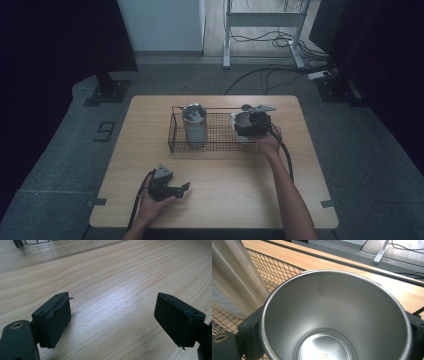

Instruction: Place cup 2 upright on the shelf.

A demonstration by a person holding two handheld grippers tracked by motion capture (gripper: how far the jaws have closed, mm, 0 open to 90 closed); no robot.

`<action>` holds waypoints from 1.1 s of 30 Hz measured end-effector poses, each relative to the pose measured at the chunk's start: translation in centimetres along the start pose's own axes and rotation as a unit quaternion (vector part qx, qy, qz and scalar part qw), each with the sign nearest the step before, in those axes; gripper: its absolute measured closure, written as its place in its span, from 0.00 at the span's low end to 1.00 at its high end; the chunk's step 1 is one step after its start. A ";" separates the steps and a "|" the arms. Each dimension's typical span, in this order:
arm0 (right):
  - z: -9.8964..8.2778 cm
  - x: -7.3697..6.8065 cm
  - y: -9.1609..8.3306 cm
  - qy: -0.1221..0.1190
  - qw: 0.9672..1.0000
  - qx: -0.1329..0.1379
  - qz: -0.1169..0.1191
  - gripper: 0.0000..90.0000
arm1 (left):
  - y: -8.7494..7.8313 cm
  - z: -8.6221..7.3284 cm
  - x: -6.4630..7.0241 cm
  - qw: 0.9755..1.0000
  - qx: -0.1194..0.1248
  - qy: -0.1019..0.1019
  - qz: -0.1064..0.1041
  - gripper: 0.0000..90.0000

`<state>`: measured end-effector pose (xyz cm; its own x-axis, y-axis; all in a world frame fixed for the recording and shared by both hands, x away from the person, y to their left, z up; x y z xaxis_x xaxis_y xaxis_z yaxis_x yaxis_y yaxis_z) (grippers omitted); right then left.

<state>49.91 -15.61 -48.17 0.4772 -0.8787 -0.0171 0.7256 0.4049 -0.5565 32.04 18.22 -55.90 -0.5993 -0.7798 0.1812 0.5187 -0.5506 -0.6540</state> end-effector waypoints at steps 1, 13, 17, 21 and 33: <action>-0.1 0.0 0.1 0.003 1.000 -0.003 -0.001 0.07 | 0.0 0.0 0.0 1.000 0.000 0.001 0.001 0.16; -0.7 0.0 0.8 0.008 1.000 -0.017 -0.007 0.07 | 0.0 0.0 0.0 1.000 0.000 0.002 0.001 0.16; -0.9 0.0 1.0 0.007 1.000 -0.021 -0.007 0.07 | 0.0 0.0 0.0 1.000 0.000 0.000 0.001 0.16; -1.2 0.0 1.0 0.003 1.000 -0.023 -0.016 0.07 | 0.0 0.0 0.0 1.000 0.000 0.001 0.001 0.16; -1.5 -0.3 1.3 -0.026 0.998 -0.046 -0.025 0.07 | 0.0 0.0 0.0 1.000 -0.001 0.001 0.000 0.16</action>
<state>49.97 -15.19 -50.14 0.4685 -0.8819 0.0532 0.7007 0.3342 -0.6303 32.00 18.23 -55.90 -0.5999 -0.7795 0.1803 0.5172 -0.5498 -0.6559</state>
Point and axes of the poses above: each handheld gripper's, and its own axes: y roughly forward along the jaws, z roughly out of its top, x roughly to its right, the point moved 2 cm from there along y, roughly forward along the jaws, and after that the axes turned 2 degrees about -z, right-handed, at the moved point
